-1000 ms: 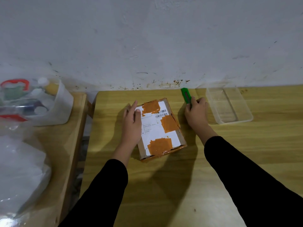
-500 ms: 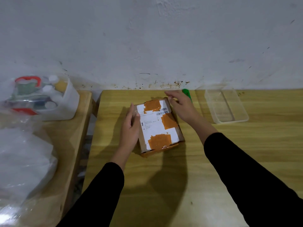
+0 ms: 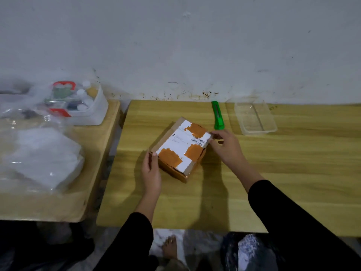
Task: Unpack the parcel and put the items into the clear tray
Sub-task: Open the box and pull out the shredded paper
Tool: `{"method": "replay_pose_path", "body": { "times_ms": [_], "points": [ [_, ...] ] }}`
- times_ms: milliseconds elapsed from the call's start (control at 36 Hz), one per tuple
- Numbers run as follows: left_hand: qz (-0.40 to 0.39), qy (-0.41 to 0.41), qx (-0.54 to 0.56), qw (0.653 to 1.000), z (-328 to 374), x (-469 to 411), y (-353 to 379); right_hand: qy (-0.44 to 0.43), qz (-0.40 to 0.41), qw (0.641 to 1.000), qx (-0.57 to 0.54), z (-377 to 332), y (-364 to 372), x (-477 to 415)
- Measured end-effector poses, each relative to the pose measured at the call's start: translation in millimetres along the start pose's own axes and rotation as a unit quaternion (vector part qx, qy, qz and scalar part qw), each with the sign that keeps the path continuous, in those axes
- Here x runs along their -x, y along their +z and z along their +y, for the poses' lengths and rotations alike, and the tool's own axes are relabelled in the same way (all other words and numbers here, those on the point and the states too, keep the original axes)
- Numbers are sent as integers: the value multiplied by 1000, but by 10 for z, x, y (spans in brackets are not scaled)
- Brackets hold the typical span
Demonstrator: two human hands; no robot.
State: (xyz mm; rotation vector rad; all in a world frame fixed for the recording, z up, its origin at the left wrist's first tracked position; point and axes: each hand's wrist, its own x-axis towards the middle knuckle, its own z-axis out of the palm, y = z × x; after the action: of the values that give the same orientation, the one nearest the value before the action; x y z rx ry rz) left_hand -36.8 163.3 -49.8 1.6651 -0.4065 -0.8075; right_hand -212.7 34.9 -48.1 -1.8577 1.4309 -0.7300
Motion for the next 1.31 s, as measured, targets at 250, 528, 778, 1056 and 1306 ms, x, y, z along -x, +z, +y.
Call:
{"method": "replay_pose_path", "body": {
  "times_ms": [250,528,778,1056,1306],
  "points": [
    [27,25,-14,999,-56,307,155,-29,65,997,-15,160,-139,844],
    [-25,38,25,999,-139,380,15,-170,-24,984,51,56,-190,891],
    [-46,40,49,997,-237,390,-13,-185,-83,977,63,24,-109,718],
    [-49,29,22,998,-286,358,22,-240,38,969,36,-294,-226,597],
    [-53,33,14,998,-319,329,28,-231,80,969,-34,-610,-292,-83]
  ]
}}
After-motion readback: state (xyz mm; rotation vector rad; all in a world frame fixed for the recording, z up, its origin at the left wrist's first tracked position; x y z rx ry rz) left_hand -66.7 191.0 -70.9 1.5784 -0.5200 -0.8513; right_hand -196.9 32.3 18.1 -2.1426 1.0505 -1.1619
